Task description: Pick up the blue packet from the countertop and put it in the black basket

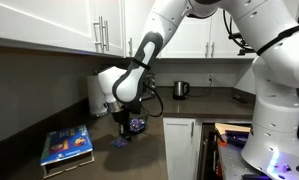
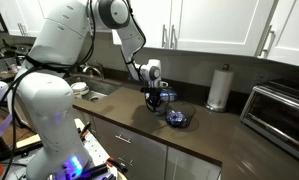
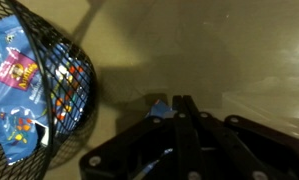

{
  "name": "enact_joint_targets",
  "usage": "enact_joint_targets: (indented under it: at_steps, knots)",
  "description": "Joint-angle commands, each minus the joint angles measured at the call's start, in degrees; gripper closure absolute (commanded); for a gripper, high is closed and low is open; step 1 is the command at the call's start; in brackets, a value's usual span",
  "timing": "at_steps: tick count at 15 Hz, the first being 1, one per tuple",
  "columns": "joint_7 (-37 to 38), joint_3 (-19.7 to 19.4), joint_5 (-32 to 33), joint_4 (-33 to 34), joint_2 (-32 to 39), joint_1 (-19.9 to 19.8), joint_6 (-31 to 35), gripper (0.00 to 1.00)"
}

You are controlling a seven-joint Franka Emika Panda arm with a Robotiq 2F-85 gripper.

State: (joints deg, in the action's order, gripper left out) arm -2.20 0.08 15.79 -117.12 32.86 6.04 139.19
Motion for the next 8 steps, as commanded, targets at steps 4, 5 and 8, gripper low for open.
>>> enact_joint_targets:
  at_steps: [4,5,8]
  knots:
    - [-2.1,0.4,-0.8,-3.3,-4.4,-1.4,2.2,0.56]
    - [-2.1,0.4,-0.7,-2.8,-4.0,-1.4,2.9,0.50]
    - [-2.4,0.3,-0.7,-1.1,-2.4,-1.6,4.4,0.30]
